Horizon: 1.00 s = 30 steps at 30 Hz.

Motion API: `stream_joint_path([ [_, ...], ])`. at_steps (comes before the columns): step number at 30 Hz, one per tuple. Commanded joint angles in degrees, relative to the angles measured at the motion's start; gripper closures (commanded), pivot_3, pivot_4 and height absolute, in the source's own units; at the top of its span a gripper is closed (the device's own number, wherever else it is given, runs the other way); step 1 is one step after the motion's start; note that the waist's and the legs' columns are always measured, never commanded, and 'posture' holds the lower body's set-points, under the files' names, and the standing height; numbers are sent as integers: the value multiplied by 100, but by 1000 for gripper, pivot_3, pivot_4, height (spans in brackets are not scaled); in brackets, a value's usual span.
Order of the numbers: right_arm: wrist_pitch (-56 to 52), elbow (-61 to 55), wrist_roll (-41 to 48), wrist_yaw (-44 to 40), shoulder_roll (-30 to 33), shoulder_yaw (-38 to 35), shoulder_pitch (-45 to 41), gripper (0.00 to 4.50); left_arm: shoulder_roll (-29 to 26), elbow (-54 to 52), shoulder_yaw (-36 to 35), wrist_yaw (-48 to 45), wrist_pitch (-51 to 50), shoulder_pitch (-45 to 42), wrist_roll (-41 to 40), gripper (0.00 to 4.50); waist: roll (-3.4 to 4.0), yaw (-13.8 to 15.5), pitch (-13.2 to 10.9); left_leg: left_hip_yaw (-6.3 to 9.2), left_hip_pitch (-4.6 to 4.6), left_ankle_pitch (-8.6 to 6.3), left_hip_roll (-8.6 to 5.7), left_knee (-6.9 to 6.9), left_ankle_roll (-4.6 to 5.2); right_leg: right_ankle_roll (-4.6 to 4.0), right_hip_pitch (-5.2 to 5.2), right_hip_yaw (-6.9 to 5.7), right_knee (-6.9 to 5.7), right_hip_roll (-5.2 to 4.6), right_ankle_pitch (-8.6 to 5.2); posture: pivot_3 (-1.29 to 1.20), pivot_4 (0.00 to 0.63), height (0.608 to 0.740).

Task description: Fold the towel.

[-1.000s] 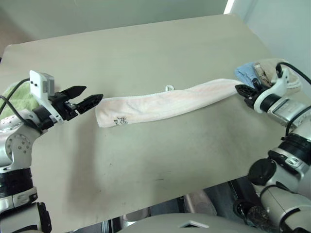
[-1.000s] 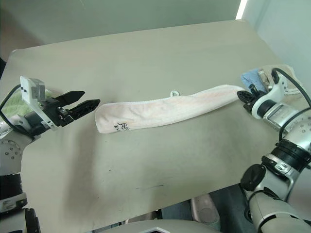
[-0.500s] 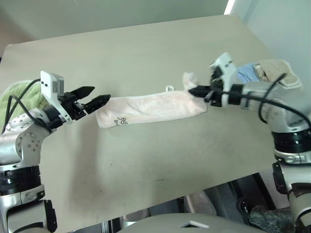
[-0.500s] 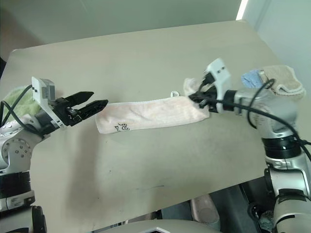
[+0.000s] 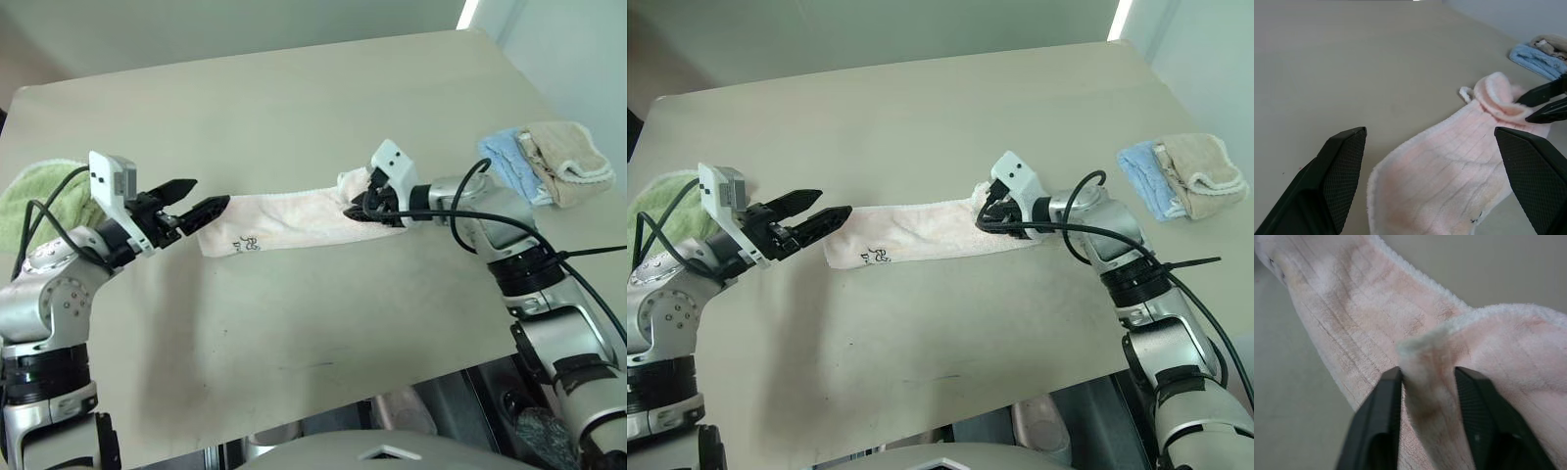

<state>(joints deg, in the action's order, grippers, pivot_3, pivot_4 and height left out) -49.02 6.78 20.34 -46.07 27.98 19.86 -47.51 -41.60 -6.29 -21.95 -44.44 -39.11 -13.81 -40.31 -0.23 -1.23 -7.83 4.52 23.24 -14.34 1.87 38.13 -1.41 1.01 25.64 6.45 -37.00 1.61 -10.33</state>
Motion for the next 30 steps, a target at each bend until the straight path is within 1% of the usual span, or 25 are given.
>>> stream_joint_path([
  [1, -290, -537, 357, -248, 94, -477, 14, 1571, -43, -191, -178, 38, -40, -2, -134, 0, 0, 0, 0, -1, 0, 0, 0, 0, -1, -3, 0, 0, 0, 0, -2, 0, 150, 740],
  [5, -516, -1004, 584, -311, 149, -706, 178, 211, -51, -154, -95, 23, -74, -83, -184, 0, -1, -1, 1, -2, -2, 2, 0, 1, -3, -9, -3, 0, -1, 0, -5, 0, 150, 740],
  [6, -542, -1150, 643, -310, 164, -778, 236, 68, -51, -149, -72, 7, -90, -108, -200, 0, -1, 0, 1, -2, -2, 2, 0, 2, -3, -9, -4, -1, -1, 0, -6, 0, 150, 740],
  [10, -438, -1469, 643, -132, 162, -1023, 392, 68, -58, -175, -19, -57, -137, -143, -231, 0, -1, 0, 1, -2, -2, 3, -1, 6, -5, -9, -7, 0, 0, 0, -5, 0, 150, 740],
  [11, -347, -1473, 585, -100, 323, -1223, 441, 68, -105, -221, 18, -142, -189, -113, -261, 0, -1, -1, 1, -3, -2, 3, -1, 8, -5, -8, -7, 1, 0, 0, -5, 0, 150, 740],
  [14, 257, -1114, 264, -50, 607, -1478, 574, 68, -215, -271, 98, -324, -245, -47, -265, 0, -3, 36, 2, -1, -8, 3, -2, 11, -5, -9, -19, 0, 2, -1, -6, 0, 150, 740],
  [17, 640, -565, 218, -26, 388, -1532, 522, 68, -231, -194, 131, -342, -231, -84, -237, 0, -6, 37, 4, -2, -15, 1, -3, 14, -2, -8, -24, 4, 2, -5, -5, 0, 150, 740],
  [18, 782, -370, 186, -16, 278, -1537, 493, 450, -227, -177, 148, -339, -230, -105, -231, 0, -6, 18, 4, -2, -22, 1, -3, 12, -2, -8, -28, 3, 1, -5, -5, 0, 150, 740],
  [19, 905, -226, 138, -25, 190, -1509, 479, 661, -221, -177, 164, -332, -235, -119, -232, 0, -7, -6, 4, -3, -28, 1, -2, 10, -2, -9, -29, 6, -1, -3, -5, 0, 150, 740],
  [22, 1343, 205, -95, -53, -76, -1332, 454, 1681, -211, -231, 216, -335, -252, -126, -264, 0, -6, -17, 4, -1, -30, 2, 0, 4, -2, -4, -25, 6, -5, 3, 2, 0, 150, 740],
  [26, 2099, 1131, -451, 37, -489, -1238, 319, 3104, -201, -401, 199, -327, -317, 14, -347, 0, -6, -14, 4, 1, -28, 1, 1, 3, -2, 3, -24, 4, -3, 3, 6, 0, 150, 740],
  [30, 2701, 2121, -847, 99, -695, -1169, 238, 4466, -221, -608, 79, -313, -398, 253, -458, 0, -6, -14, 4, 0, -26, -2, 1, 2, -2, 1, -23, 3, 0, -2, 5, 0, 150, 740],
])
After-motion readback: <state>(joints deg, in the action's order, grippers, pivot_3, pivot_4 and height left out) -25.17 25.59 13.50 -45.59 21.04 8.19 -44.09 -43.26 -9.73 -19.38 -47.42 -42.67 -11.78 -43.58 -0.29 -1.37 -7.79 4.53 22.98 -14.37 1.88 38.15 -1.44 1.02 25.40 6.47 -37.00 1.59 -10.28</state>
